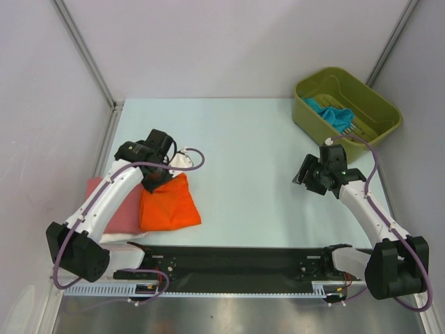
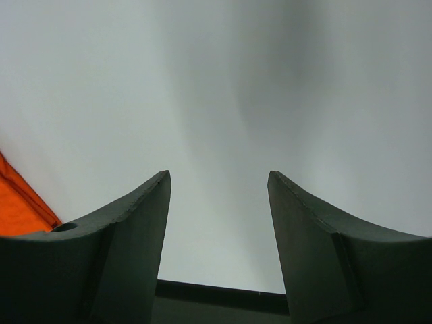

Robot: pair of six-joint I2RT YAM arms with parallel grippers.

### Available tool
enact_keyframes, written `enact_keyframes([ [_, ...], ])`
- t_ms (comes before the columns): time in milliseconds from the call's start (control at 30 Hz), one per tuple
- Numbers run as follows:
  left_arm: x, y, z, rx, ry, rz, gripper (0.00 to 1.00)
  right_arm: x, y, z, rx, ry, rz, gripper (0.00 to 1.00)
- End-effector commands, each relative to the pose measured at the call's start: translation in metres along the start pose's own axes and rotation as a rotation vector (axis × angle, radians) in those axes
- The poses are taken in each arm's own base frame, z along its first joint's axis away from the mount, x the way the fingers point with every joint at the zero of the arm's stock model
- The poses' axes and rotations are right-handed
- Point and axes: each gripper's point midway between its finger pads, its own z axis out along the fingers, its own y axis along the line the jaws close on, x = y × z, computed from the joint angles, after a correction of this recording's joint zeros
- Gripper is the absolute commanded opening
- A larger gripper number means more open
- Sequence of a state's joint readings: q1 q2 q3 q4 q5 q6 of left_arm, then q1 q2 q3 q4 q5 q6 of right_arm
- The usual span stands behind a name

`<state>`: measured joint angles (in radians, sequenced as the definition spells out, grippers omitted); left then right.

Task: Fold and stack the t-shirts
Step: Neatly place the folded tshirt to the corner

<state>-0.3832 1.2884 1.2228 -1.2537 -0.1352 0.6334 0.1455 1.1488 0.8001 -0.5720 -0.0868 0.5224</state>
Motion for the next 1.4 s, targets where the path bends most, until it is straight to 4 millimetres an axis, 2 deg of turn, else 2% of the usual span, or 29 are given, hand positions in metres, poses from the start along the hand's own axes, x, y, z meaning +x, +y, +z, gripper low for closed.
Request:
enact_keyframes([
  [0,0.023,0.020,-0.027,-0.133,0.069,0.042,0.00,-0.006,0.001,-0.004,-0.002,-0.025,-0.008,0.65],
  [133,0.034,0.035,-0.047,-0.228,0.097,0.060,0.00,-0.008,0.002,-0.003,-0.007,-0.027,-0.007,0.65],
  [400,0.038,0.042,-0.071,-0.284,0.080,0.068,0.00,-0.012,0.005,-0.003,-0.009,-0.028,-0.012,0.65],
  [600,0.049,0.058,-0.091,-0.387,0.114,0.114,0.00,-0.017,0.008,-0.003,-0.012,-0.033,-0.023,0.65],
  [767,0.063,0.067,-0.095,-0.450,0.182,0.143,0.00,-0.018,0.009,-0.002,-0.012,-0.031,-0.023,0.65],
  [900,0.072,0.083,-0.102,-0.522,0.230,0.147,0.00,-0.018,0.007,-0.001,-0.007,-0.029,-0.027,0.65],
  [1000,0.075,0.085,-0.098,-0.516,0.229,0.143,0.00,-0.017,0.006,0.000,-0.001,-0.029,-0.032,0.65],
  [1133,0.092,0.092,-0.081,-0.532,0.287,0.143,0.00,-0.019,0.007,-0.001,-0.004,-0.036,-0.032,0.65],
  [1367,0.110,0.120,-0.065,-0.588,0.318,0.117,0.00,-0.019,0.005,-0.001,0.005,-0.036,-0.041,0.65],
])
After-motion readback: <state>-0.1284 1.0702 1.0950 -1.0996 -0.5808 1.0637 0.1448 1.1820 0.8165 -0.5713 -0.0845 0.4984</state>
